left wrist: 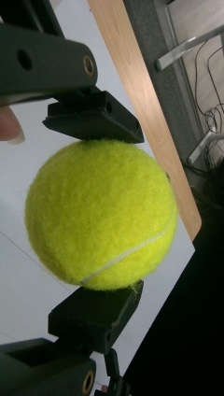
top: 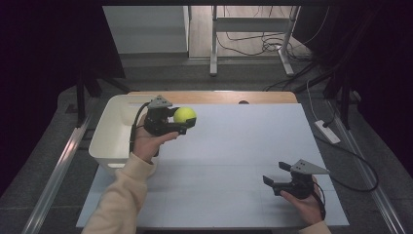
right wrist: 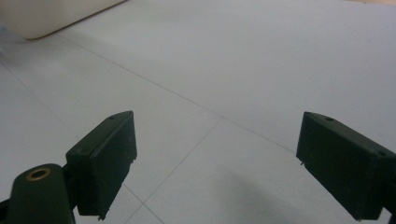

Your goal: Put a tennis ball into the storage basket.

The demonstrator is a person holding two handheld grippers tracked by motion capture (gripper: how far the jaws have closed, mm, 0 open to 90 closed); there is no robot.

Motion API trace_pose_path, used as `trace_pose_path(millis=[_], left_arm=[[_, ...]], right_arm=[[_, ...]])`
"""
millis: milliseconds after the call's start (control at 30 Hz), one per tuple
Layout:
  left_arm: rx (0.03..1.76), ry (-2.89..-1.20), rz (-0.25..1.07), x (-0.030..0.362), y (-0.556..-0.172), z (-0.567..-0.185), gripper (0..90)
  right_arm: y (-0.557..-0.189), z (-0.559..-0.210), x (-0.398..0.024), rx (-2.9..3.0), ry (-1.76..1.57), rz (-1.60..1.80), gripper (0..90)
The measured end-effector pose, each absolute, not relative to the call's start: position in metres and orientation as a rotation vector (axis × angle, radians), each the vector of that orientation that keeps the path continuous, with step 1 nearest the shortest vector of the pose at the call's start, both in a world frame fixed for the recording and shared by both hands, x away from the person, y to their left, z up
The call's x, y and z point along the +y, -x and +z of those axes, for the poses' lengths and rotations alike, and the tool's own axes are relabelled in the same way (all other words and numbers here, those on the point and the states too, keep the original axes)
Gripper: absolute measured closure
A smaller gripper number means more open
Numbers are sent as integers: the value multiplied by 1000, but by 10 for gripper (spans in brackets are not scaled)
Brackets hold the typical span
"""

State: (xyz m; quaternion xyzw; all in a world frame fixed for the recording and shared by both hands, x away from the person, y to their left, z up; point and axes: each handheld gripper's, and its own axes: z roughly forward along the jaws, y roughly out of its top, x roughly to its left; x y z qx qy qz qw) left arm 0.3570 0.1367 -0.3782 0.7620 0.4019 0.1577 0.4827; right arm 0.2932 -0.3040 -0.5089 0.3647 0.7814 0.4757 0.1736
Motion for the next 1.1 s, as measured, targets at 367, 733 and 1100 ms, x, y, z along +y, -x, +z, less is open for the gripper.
trace_pose_path(millis=[367,733,1100], left_arm=[[993,-1830,404,147,-354,-373,272],[1013,-1817,422,159,-352,-371,272],[1039,-1805,435,168,-350,-373,272]], right_arm=[[-293,-509,-304,2210,-1037,1348,122],[-293,-509,-304,2208,-1038,1349,122],[-293,-509,-304,2209,-1037,1348,122]])
